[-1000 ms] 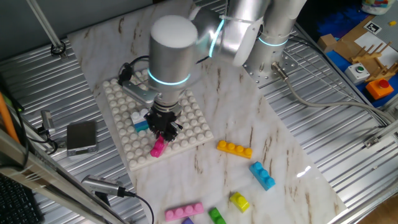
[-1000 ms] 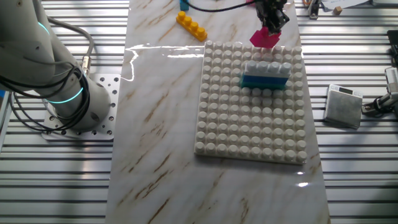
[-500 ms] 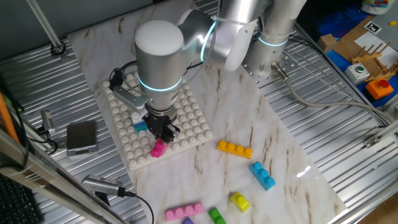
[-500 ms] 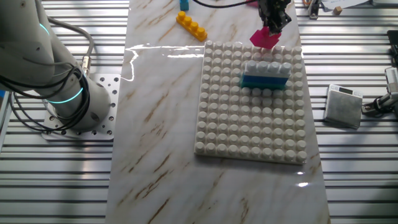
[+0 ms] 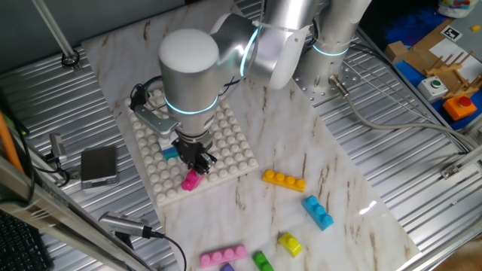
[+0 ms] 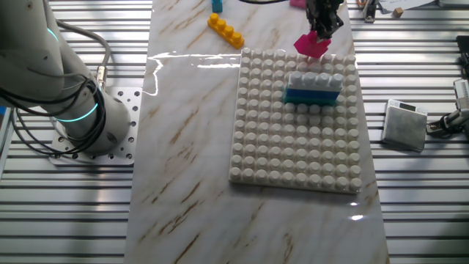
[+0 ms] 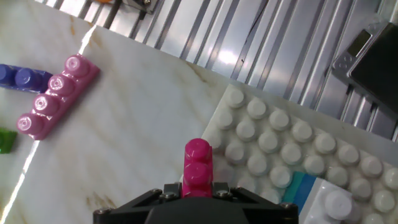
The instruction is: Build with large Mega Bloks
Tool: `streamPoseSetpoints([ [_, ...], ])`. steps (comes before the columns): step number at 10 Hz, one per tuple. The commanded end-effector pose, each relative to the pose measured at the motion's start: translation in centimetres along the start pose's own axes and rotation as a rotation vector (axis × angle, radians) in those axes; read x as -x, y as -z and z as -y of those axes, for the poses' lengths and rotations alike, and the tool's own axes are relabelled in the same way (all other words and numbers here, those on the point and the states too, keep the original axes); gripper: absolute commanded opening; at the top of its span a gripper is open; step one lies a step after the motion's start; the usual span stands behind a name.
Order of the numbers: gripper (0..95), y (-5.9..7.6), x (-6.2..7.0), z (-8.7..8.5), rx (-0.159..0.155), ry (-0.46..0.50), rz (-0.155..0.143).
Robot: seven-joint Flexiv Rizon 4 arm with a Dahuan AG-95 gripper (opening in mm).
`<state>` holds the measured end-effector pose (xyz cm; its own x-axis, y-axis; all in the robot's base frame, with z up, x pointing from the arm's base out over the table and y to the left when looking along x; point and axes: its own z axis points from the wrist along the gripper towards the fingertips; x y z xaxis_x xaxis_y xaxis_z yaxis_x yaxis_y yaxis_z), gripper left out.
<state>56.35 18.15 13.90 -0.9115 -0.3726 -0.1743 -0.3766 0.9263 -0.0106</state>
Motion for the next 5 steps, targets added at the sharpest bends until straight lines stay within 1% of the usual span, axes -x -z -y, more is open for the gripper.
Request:
streamPoseSetpoints([
  [1,0.0,1.2,-0.18,1.81,-0.03,-0.007,0.063],
  [2,0.0,1.25,-0.37,2.25,-0.038,-0.011,0.086],
  [3,0.0,1.22,-0.44,2.4,-0.041,-0.019,0.102],
  [5,0.0,1.11,-0.43,2.47,-0.044,-0.027,0.109],
])
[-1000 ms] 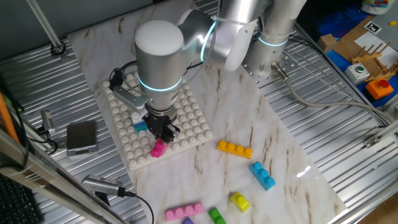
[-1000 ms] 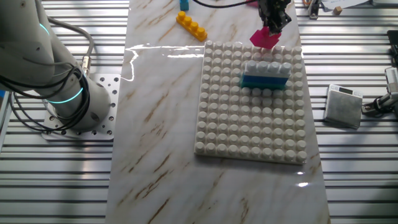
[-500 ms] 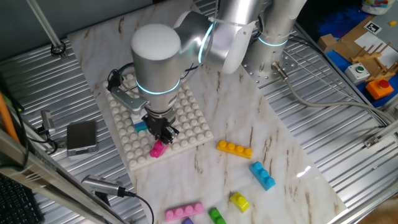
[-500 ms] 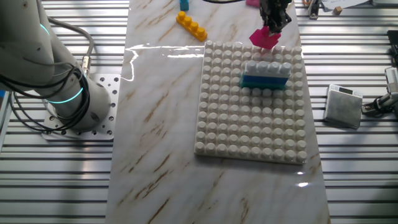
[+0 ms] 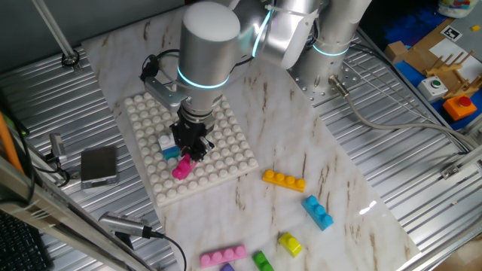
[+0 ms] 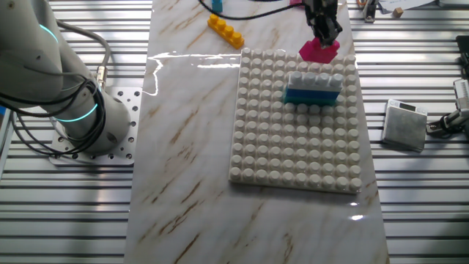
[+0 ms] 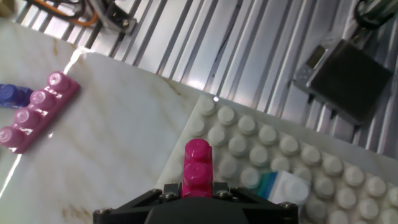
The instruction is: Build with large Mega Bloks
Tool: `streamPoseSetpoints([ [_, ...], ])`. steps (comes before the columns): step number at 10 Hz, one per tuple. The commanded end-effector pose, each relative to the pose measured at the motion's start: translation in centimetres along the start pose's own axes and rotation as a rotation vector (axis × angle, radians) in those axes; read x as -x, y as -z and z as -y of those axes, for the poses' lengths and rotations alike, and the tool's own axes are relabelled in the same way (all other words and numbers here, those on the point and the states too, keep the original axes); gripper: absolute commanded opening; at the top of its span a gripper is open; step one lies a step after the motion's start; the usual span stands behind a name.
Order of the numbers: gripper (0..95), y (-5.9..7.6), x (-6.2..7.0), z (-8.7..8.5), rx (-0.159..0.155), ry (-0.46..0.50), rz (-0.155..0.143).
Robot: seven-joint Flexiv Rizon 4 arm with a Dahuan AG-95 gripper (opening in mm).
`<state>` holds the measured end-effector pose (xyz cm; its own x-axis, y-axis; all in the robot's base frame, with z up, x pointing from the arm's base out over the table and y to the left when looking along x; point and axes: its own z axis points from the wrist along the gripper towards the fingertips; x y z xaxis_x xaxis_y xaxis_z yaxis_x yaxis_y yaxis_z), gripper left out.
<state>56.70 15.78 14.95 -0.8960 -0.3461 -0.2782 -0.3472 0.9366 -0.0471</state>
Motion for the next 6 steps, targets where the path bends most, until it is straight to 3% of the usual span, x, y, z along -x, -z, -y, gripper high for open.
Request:
streamPoseSetpoints([
  [1,0.0,-0.14,-0.06,0.21,-0.002,-0.007,0.002],
  [6,0.0,-1.12,0.0,0.59,0.014,-0.027,0.025],
])
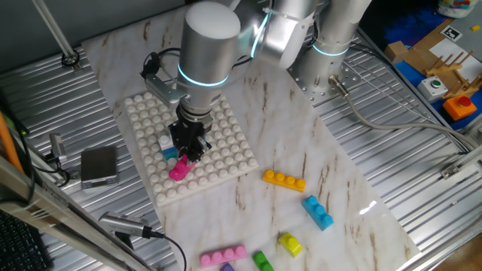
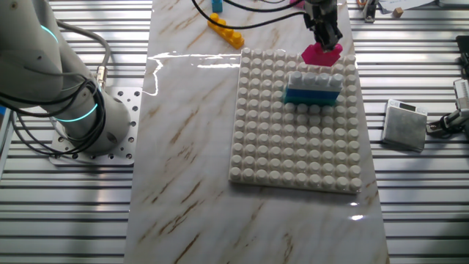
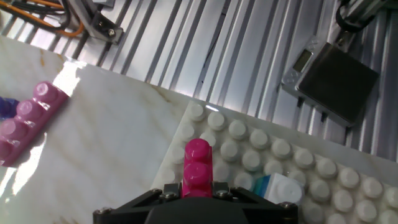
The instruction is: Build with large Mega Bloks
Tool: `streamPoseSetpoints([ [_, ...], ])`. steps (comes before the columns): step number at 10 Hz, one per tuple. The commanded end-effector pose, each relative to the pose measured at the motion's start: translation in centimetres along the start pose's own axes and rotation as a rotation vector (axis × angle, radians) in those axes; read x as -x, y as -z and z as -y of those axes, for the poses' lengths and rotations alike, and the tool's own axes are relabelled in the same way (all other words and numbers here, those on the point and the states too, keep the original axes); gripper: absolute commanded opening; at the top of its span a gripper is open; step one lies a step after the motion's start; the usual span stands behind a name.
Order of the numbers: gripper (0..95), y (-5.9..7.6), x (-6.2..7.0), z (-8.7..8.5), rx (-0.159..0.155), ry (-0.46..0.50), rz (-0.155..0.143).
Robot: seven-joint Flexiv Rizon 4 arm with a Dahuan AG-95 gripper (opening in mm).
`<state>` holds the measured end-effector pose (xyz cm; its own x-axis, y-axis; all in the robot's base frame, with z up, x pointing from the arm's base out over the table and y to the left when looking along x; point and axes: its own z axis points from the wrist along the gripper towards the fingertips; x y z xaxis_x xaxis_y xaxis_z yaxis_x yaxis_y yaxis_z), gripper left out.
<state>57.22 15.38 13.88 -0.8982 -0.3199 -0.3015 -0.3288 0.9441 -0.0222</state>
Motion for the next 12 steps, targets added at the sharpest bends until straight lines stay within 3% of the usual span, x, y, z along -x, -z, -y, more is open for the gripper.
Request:
streamPoseSetpoints([
  [1,0.0,-0.3,0.0,0.2,0.005,-0.01,0.013],
  [11,0.0,-1.5,0.1,0.2,0.012,-0.008,0.021],
  [12,19.0,-1.5,0.1,0.2,0.013,-0.007,0.022],
])
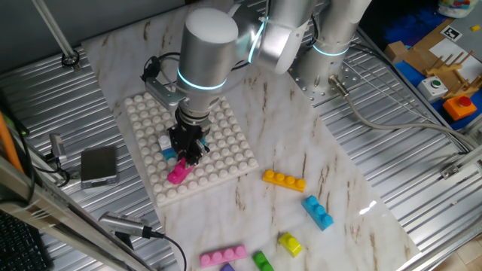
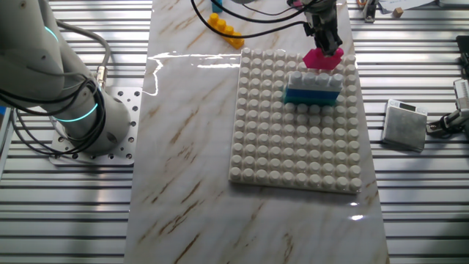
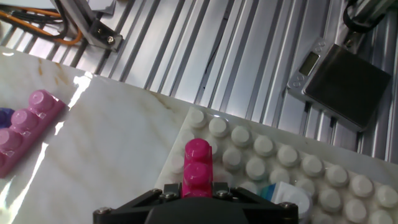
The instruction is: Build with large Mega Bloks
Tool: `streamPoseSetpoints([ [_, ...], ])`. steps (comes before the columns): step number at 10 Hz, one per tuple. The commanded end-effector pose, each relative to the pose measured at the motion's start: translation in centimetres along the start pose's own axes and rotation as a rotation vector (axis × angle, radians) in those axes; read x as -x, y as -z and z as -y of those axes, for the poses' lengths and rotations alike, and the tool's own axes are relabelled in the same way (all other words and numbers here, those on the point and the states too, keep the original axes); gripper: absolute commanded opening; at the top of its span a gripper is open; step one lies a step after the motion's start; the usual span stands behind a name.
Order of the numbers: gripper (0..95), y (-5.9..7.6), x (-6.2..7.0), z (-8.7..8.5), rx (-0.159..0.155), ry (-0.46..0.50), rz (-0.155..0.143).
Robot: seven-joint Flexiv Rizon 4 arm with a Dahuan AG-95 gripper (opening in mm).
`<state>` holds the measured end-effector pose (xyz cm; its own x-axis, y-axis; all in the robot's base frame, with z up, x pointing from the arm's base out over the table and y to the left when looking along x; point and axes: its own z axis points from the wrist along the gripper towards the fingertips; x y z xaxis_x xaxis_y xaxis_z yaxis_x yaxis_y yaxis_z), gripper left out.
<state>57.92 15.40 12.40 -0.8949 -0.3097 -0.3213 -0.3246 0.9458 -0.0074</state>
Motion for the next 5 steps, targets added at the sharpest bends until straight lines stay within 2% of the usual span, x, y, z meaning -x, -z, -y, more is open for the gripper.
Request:
streamPoseSetpoints([
  [1,19.0,0.08,-0.05,0.04,0.002,0.002,0.001],
  [2,38.0,0.07,-0.06,0.04,0.002,0.005,0.002],
  [5,38.0,0.07,-0.08,0.04,0.005,0.009,0.002],
])
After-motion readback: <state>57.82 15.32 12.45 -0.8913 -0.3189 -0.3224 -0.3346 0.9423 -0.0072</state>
